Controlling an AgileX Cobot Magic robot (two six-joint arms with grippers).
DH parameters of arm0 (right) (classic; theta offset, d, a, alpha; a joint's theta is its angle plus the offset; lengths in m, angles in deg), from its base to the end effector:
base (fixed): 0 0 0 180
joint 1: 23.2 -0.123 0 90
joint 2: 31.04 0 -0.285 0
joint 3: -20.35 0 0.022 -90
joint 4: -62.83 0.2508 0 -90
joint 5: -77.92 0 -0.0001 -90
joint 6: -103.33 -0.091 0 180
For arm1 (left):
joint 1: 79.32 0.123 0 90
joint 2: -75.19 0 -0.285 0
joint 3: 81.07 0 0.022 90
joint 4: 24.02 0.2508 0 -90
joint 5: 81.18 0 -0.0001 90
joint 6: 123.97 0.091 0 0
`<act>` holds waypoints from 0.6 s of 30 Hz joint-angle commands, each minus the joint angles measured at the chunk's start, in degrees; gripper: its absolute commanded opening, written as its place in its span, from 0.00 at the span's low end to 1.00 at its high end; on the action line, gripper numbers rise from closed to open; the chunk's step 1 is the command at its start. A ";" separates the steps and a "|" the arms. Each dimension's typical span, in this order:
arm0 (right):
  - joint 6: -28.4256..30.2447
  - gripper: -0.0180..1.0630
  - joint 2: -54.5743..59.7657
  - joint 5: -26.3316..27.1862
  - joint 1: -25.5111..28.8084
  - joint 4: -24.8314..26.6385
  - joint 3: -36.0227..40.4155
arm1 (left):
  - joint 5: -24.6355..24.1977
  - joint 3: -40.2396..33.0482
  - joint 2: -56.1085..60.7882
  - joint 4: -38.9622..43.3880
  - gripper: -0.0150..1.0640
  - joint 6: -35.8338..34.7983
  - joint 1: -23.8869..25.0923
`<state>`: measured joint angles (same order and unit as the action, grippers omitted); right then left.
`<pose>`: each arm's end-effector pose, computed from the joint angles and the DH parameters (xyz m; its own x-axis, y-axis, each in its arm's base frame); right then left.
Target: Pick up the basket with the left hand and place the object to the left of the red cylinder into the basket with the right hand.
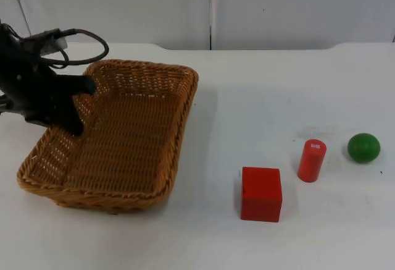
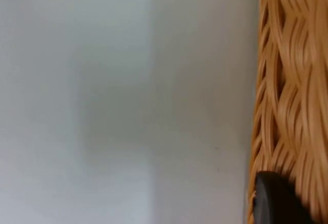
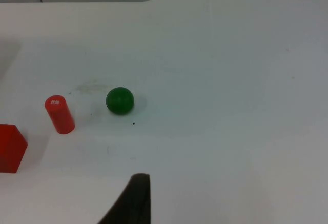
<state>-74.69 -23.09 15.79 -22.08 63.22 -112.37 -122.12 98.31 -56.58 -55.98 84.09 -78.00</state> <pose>-0.0080 0.0007 0.2816 -0.4597 -0.0224 -0.8878 -0.0002 0.9997 -0.0251 0.4071 -0.0222 0.0990 -0.9770 0.0237 -0.2118 0.0944 0.9392 -0.3301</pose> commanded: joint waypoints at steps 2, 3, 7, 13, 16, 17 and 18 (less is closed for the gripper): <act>0.18 0.99 -0.17 0.36 0.38 0.19 0.40 | -0.57 0.31 1.21 -2.18 0.01 -0.93 -0.32; 0.18 0.99 -0.17 0.36 0.38 0.19 0.40 | -1.15 0.31 1.82 -2.22 0.01 -1.58 -0.32; 0.18 0.99 -0.17 0.36 0.38 0.19 0.40 | -4.70 0.31 5.72 -2.04 0.01 -3.12 -0.32; 0.18 0.99 -0.17 0.36 0.38 0.19 0.40 | -7.19 -0.83 11.37 -1.51 0.01 -6.01 -2.10; 0.18 0.99 -0.17 0.36 0.38 0.19 0.40 | -7.19 -1.51 13.71 -1.20 0.01 -7.24 -3.26; 0.18 0.99 -0.17 0.36 0.38 0.19 0.40 | -7.58 -1.52 14.94 -0.47 0.01 -8.35 -3.69; 0.18 0.99 -0.17 0.36 0.38 0.19 0.40 | -8.08 -1.52 16.18 0.25 0.01 -9.53 -4.15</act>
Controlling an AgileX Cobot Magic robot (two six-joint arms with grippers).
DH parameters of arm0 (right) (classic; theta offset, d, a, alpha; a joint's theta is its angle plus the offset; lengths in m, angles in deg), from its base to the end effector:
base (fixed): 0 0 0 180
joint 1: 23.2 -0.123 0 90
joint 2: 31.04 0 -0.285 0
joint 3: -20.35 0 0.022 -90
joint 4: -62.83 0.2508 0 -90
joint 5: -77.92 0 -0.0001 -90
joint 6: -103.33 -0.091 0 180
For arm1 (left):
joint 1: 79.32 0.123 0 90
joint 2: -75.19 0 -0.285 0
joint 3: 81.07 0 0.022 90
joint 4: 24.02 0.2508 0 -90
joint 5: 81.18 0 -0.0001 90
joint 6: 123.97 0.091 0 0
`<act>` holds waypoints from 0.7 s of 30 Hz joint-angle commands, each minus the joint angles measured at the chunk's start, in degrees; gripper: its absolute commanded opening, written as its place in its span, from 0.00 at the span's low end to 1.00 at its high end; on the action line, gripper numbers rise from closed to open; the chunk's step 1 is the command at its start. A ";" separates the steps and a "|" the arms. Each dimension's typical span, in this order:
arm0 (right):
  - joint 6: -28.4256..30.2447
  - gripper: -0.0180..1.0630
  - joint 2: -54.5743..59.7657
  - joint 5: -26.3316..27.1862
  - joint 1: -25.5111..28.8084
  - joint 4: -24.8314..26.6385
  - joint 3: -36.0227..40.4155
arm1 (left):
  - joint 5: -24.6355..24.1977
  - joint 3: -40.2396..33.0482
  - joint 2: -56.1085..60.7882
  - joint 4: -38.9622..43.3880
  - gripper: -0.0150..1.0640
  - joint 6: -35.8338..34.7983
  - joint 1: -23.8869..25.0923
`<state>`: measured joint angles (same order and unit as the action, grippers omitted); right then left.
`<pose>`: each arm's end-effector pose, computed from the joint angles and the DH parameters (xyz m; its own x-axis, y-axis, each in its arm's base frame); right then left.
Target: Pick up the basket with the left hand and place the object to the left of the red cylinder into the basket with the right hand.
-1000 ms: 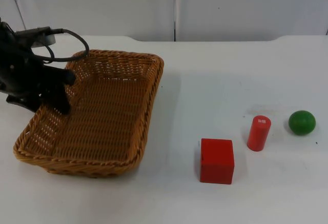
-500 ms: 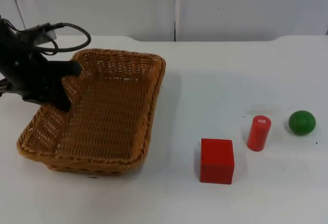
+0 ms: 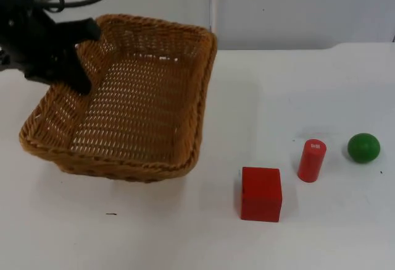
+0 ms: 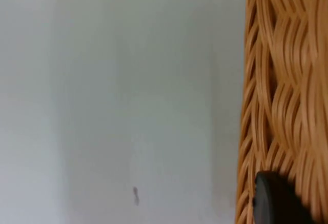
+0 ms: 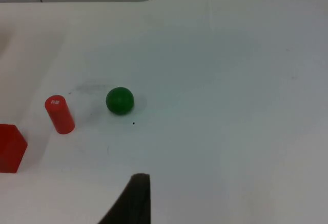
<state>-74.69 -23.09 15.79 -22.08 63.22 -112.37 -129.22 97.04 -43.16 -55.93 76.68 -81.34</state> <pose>-0.0080 0.0007 0.2816 -0.4597 -0.0224 -0.8878 -0.0002 0.9997 -0.0251 0.3851 -0.0494 0.1862 -0.9630 0.0026 -0.2694 0.1106 0.9156 -0.3865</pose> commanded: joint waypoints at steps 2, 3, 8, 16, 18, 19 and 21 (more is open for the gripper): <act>0.18 0.99 -0.17 0.36 0.38 0.19 0.40 | -1.82 -0.25 3.85 0.79 0.01 -3.25 -1.05; 0.18 0.99 -0.17 0.36 0.38 0.19 0.40 | -2.67 -0.25 5.21 1.37 0.01 -3.98 -1.22; 0.18 0.99 -0.17 0.36 0.38 0.19 0.40 | -7.94 -0.25 11.49 4.45 0.01 -7.80 -1.34; 0.18 0.99 -0.17 0.36 0.38 0.19 0.40 | -14.44 -0.25 18.27 5.95 0.01 -11.34 -1.23; 0.18 0.99 -0.17 0.36 0.38 0.19 0.40 | -17.13 -0.38 19.83 5.95 0.01 -11.34 -1.23; 0.18 0.99 -0.17 0.36 0.38 0.19 0.40 | -18.15 -0.78 21.02 5.55 0.01 -11.34 -1.23; 0.18 0.99 -0.17 0.36 0.38 0.19 0.40 | -18.73 -1.04 21.68 4.84 0.01 -11.34 -1.23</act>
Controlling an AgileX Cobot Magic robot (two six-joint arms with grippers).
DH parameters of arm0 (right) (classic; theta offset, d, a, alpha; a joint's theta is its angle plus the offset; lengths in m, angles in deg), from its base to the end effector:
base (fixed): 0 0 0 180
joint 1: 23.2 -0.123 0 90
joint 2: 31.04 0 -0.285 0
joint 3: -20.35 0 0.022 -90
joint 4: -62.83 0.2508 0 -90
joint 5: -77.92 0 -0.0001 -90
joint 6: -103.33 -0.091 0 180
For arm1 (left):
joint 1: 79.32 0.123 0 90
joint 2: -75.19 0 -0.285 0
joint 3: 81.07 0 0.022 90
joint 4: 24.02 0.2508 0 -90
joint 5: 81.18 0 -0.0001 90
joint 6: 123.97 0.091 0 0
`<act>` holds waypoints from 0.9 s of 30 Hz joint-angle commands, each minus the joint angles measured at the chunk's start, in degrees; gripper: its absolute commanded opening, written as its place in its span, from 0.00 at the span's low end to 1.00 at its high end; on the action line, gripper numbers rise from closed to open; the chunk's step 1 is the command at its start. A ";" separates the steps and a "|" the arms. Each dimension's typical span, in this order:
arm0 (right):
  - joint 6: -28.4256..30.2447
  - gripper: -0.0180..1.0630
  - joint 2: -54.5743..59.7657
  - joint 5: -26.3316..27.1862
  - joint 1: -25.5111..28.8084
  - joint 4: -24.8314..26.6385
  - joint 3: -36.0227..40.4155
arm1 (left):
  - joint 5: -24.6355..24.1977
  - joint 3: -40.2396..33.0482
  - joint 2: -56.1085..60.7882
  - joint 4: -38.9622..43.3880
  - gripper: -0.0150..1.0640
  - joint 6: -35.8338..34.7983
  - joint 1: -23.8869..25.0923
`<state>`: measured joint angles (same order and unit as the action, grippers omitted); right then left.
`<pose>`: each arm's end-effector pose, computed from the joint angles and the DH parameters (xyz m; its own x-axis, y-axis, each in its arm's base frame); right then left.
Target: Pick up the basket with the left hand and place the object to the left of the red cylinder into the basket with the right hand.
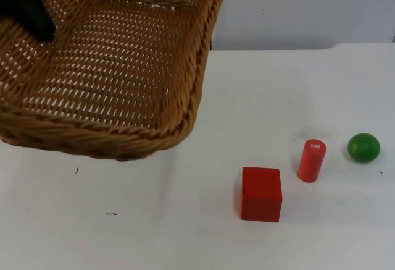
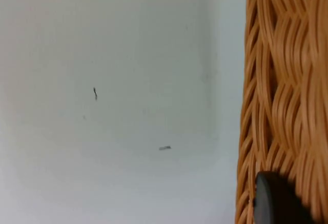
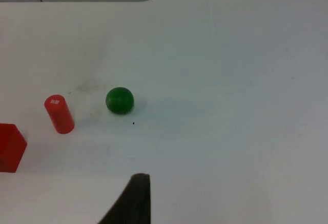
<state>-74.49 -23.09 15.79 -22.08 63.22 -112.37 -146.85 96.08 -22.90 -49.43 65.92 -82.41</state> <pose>-0.0080 0.0007 0.2816 -0.4597 -0.0259 -0.8877 -0.0018 0.9996 -0.0282 0.3107 -0.0524 0.2985 -0.9645 0.0330 -0.2619 0.1350 0.9143 -0.3820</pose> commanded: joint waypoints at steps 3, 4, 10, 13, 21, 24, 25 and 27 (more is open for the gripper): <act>-0.01 0.99 -0.17 0.36 0.38 0.19 0.40 | -2.62 -1.66 3.02 -4.73 0.01 0.90 -0.16; -0.01 0.99 -0.17 0.36 0.38 0.19 0.40 | -2.62 -2.65 3.74 -6.47 0.01 2.10 -0.16; -0.01 0.99 -0.17 0.36 0.38 0.19 0.40 | -0.83 -10.70 8.54 -10.43 0.01 6.99 -0.16; -0.01 0.99 -0.17 0.36 0.38 0.19 0.40 | -0.60 -14.26 10.68 -11.47 0.01 8.53 0.54; -0.01 0.99 -0.17 0.36 0.38 0.19 0.40 | -1.82 -23.08 18.87 -17.08 0.01 13.43 8.40; -0.01 0.99 -0.17 0.36 0.38 0.19 0.40 | -0.42 -24.77 19.56 -15.63 0.01 13.17 8.36; -0.01 0.99 -0.17 0.36 0.38 0.19 0.40 | -0.42 -25.60 19.54 -15.63 0.01 13.29 8.36; -0.01 0.99 -0.17 0.36 0.38 0.19 0.40 | -0.42 -26.70 19.54 -15.35 0.01 13.82 8.36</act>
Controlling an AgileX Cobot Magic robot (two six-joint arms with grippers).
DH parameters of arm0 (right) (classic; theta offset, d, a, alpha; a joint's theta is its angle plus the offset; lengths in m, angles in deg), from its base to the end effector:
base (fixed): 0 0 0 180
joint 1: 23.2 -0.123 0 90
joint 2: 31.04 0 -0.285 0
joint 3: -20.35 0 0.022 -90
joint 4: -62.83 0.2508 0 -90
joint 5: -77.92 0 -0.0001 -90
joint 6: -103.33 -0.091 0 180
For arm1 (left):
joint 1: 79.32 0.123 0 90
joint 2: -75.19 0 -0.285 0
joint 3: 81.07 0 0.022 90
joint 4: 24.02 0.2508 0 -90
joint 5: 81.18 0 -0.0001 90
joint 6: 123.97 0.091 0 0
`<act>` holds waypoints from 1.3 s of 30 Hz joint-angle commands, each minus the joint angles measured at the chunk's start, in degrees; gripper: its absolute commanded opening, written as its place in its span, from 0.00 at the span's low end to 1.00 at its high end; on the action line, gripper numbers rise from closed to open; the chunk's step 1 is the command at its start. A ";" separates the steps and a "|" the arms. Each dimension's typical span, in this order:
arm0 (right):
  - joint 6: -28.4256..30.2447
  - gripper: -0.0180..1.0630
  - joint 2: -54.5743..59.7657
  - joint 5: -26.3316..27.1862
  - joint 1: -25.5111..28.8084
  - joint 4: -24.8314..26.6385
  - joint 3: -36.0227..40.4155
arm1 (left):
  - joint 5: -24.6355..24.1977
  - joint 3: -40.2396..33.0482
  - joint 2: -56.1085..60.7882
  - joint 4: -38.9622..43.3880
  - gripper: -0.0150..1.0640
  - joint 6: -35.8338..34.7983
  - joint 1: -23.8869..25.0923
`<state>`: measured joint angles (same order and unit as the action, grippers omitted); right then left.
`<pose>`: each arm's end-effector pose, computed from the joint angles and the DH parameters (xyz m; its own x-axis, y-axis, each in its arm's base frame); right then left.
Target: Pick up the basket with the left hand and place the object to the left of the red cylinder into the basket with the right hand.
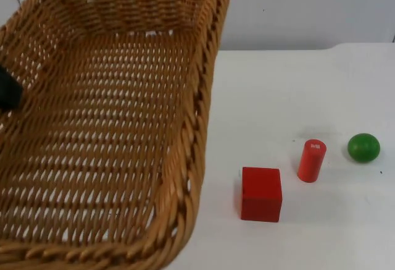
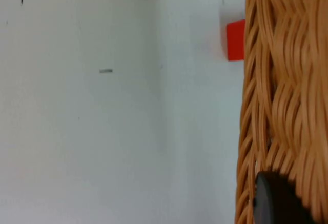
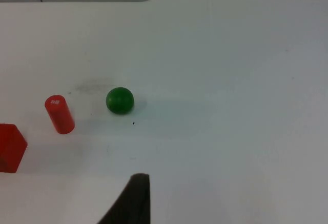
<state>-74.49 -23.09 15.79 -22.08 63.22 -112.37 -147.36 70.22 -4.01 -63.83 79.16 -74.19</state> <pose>-0.0080 0.0007 0.2816 -0.4597 -0.0259 -0.8877 -0.0018 0.9996 -0.0282 0.2112 -0.0346 0.2746 -0.9674 -0.0226 -0.2521 0.1253 0.8225 -0.5548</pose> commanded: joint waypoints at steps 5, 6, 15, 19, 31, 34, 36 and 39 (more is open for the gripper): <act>-0.01 0.99 -0.17 0.36 0.38 0.19 0.40 | 0.49 -1.52 1.13 -1.35 0.01 1.04 0.14; -0.01 0.99 -0.17 0.36 0.38 0.19 0.40 | 0.49 -1.52 1.13 -1.59 0.01 1.04 0.14; -0.01 0.99 -0.17 0.36 0.38 0.19 0.40 | 0.49 -1.52 1.13 -1.27 0.01 1.04 0.14; -0.01 0.99 -0.17 0.48 0.38 0.17 0.40 | 0.39 -1.52 1.13 -1.18 0.01 1.04 0.14; -0.14 0.99 -0.17 0.48 0.38 0.17 0.40 | 0.97 -1.52 1.13 -1.18 0.01 1.04 0.14; -0.15 0.99 -0.17 0.59 0.38 0.17 0.30 | 0.97 -1.52 1.13 -1.18 0.01 1.04 0.14; -0.15 0.99 -0.17 0.70 0.38 0.17 0.17 | 0.97 -1.52 1.13 -1.18 0.01 1.04 0.14; -0.15 0.99 1.23 1.54 0.38 0.14 -0.45 | 0.96 -1.52 1.13 -1.18 0.01 0.80 0.14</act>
<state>-74.49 -23.09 15.90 -22.08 63.22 -112.37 -146.27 68.59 -3.44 -63.34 80.01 -74.19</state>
